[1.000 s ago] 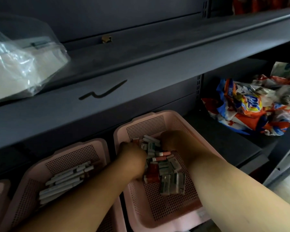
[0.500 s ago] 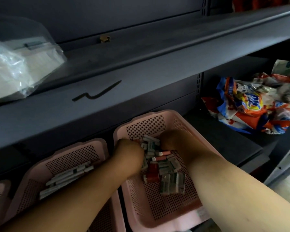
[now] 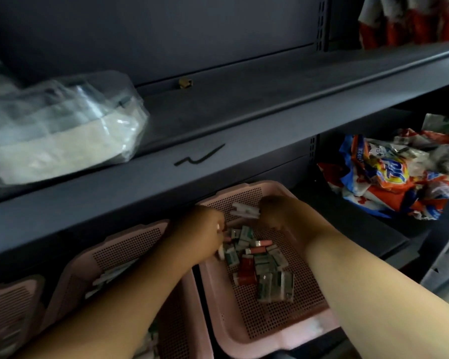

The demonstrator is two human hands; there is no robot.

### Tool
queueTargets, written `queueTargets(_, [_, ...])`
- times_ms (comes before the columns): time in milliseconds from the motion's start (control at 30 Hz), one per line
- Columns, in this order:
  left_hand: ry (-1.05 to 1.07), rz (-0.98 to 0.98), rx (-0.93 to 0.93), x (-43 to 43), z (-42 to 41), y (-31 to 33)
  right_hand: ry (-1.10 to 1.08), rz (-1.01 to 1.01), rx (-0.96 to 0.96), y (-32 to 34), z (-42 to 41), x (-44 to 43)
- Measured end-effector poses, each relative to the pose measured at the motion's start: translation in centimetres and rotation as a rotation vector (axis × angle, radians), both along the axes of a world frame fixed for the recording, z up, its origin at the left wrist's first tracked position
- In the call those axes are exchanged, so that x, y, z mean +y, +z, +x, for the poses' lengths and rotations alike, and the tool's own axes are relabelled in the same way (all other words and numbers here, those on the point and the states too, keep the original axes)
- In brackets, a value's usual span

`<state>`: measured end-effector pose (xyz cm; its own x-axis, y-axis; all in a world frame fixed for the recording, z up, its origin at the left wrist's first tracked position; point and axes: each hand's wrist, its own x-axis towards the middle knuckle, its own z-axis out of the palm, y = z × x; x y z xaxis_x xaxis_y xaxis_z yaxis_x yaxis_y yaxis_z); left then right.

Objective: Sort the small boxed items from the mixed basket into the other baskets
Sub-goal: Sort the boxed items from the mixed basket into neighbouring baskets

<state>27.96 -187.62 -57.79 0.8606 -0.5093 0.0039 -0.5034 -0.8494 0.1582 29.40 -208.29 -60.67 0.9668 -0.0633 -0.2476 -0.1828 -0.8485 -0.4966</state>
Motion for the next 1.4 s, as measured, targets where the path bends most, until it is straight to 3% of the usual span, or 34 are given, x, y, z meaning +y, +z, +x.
queueTargets(167, [0.121,-0.47,0.103,3.6,-0.5,1.3,-0.036,-0.024,-0.049,1.6,-0.9,1.2])
queueTargets(367, [0.202,-0.881,0.199,8.7,-2.7,2.5,0.024,0.221,-0.19,3.4,-5.0,4.2])
queueTargets(600, [0.247,-1.178,0.221,15.2,-6.2,3.2,0.07,0.274,-0.204,3.6,-7.6,10.5])
queueTargets(800, [0.159,-0.773,0.01,20.3,-8.1,0.5,0.143,0.186,-0.23,2.8,-9.1,16.3])
queueTargets(900, [0.097,-0.554,0.049,21.0,-9.7,-1.5,0.21,0.081,-0.233,2.2,-10.0,18.5])
queueTargets(1067, [0.017,-0.168,0.184,21.1,-11.1,-3.2,0.231,0.104,-0.199,1.1,-11.0,20.2])
queueTargets(1167, [0.076,-0.175,0.162,21.1,-11.3,-3.0,0.23,0.169,-0.18,1.0,-11.3,20.6])
queueTargets(1400, [0.316,-0.569,-0.222,22.9,-9.9,-2.2,0.308,0.381,-0.173,1.8,-11.9,21.3])
